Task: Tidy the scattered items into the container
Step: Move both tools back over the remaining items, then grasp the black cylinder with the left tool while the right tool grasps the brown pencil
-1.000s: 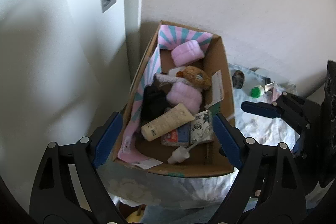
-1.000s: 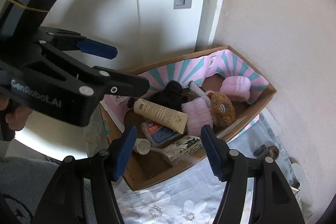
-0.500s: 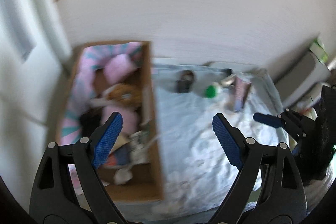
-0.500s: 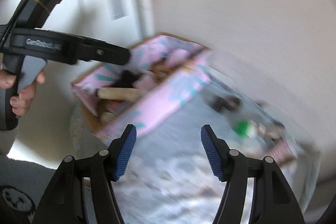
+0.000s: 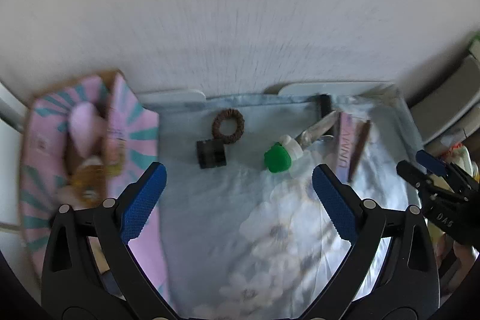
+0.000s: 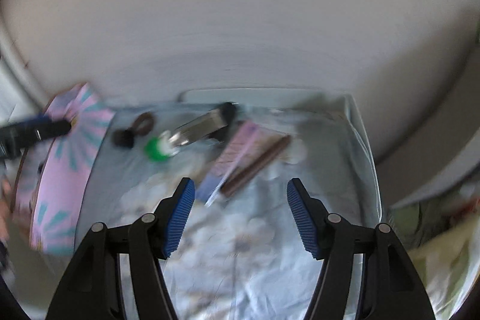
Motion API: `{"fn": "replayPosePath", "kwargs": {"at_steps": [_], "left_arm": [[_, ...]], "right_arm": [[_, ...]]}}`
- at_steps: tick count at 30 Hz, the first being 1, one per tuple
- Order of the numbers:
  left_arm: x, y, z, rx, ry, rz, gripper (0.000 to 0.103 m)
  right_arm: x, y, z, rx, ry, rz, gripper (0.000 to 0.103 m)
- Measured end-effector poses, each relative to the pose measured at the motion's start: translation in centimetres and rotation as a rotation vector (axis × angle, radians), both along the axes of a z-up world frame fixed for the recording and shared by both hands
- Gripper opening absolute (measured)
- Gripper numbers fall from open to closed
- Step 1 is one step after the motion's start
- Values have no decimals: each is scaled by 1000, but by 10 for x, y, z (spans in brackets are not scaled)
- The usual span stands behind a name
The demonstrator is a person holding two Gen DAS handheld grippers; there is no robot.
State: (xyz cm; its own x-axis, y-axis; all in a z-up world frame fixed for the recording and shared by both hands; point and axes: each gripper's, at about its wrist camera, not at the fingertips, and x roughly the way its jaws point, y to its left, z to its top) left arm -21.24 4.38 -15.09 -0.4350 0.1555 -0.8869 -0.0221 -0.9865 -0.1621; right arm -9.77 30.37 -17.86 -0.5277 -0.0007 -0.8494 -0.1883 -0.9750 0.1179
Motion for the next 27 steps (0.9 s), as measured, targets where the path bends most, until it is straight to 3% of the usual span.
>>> {"fn": "replayPosePath", "kwargs": {"at_steps": [6, 14, 17, 19, 27], "left_arm": [[-18, 2, -42, -68, -58, 54, 90], [-24, 1, -64, -133, -76, 68, 85], [-26, 0, -69, -112, -79, 80, 71], [-28, -4, -74, -84, -90, 97, 56], [-28, -11, -87, -51, -96, 140, 39]], "right_arm": [[-29, 17, -38, -55, -50, -94, 60], [-42, 19, -62, -50, -79, -121, 60], [-45, 22, -68, -63, -97, -131, 60], [-46, 23, -70, -74, -99, -132, 60], [-52, 26, -76, -71, -103, -125, 54]]}}
